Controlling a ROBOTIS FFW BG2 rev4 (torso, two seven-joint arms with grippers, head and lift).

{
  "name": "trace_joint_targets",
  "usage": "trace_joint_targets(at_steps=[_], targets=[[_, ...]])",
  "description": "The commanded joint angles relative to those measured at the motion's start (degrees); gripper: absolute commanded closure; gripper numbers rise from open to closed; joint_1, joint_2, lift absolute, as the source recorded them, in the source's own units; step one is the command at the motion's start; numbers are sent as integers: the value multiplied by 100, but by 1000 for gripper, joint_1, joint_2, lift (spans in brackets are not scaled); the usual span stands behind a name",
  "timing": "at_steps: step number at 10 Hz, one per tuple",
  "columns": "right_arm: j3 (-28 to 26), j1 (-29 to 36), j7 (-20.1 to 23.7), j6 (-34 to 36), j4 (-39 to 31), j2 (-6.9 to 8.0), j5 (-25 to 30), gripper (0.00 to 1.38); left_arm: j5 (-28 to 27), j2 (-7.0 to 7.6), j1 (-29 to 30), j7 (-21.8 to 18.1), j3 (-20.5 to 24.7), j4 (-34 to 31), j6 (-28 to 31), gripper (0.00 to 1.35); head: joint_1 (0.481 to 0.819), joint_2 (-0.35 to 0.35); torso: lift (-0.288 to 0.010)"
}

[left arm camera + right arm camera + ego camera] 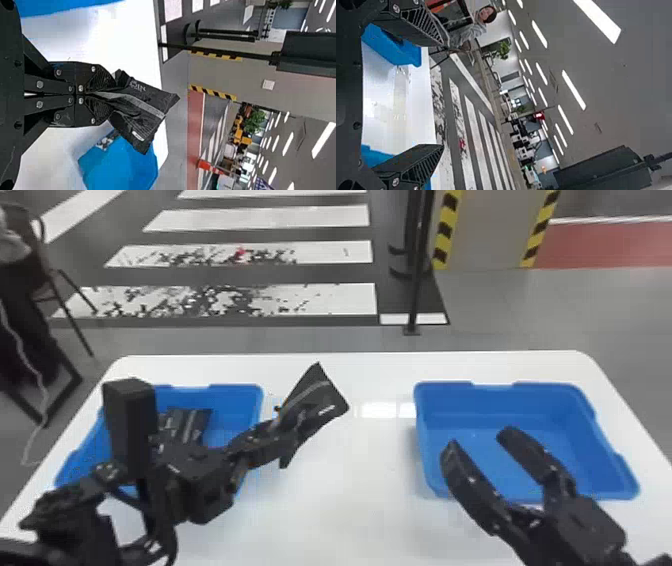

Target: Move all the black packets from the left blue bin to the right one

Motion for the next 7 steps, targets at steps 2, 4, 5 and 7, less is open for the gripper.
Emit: trace_joint_targets(at_steps=[2, 4, 5, 7], targets=[[451, -461, 70, 304, 165, -168, -348, 116, 301, 59, -77, 0, -450, 0, 0, 1205, 695, 62, -154], [702, -672, 123, 515, 208, -256, -474, 113, 473, 94, -175, 0, -782, 28, 14, 1205, 695, 56, -154], [794, -756, 149, 683, 208, -274, -485, 114, 553, 112, -203, 0, -896, 42, 14, 1205, 695, 53, -154], [851, -897, 158, 768, 334, -274, -474, 116, 724, 147, -260, 0, -1125, 56, 70, 1205, 695, 47, -154]])
